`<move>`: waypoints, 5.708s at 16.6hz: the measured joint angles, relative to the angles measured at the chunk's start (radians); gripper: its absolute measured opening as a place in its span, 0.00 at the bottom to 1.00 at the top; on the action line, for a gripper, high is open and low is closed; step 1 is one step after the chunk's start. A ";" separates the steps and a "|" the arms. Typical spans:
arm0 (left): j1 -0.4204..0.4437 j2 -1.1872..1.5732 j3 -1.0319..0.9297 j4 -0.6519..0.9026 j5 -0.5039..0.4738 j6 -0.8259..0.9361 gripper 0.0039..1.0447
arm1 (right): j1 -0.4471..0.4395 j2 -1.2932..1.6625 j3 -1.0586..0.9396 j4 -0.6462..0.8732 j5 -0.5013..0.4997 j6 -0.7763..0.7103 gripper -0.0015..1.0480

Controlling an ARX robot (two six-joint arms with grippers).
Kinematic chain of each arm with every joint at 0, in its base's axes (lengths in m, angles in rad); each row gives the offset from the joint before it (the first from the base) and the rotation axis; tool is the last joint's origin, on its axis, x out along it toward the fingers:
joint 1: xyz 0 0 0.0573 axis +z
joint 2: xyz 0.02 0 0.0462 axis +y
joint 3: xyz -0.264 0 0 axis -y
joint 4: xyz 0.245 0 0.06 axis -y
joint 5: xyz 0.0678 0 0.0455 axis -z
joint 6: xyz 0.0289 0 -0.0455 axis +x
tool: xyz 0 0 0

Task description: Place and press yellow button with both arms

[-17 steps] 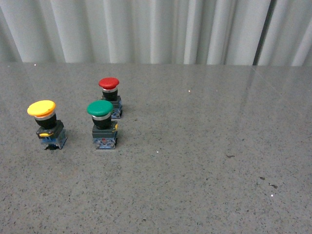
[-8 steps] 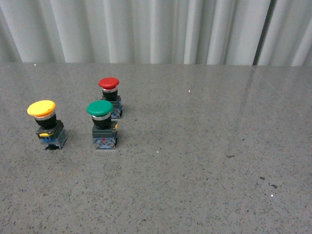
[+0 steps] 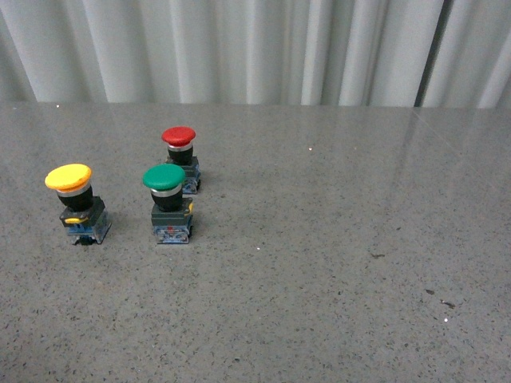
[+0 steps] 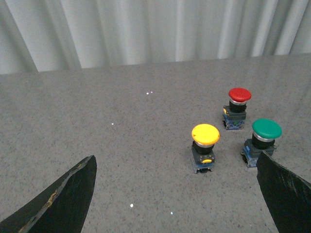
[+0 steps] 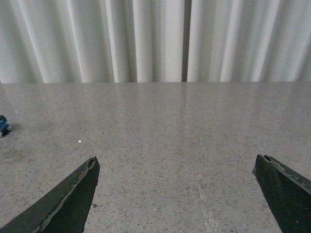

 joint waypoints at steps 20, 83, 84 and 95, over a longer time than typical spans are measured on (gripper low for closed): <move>-0.142 1.088 0.438 0.268 -0.017 -0.042 0.94 | 0.000 0.000 0.000 0.000 0.000 0.000 0.94; -0.230 0.310 0.235 0.272 -0.241 -0.066 0.81 | 0.000 0.000 0.000 0.001 0.000 0.000 0.94; -0.207 0.225 0.138 0.277 -0.238 -0.073 0.70 | 0.000 0.000 0.000 0.000 0.000 0.000 0.94; -0.008 -0.033 -0.167 0.316 -0.058 -0.085 0.01 | 0.000 0.000 0.000 0.000 0.000 0.000 0.94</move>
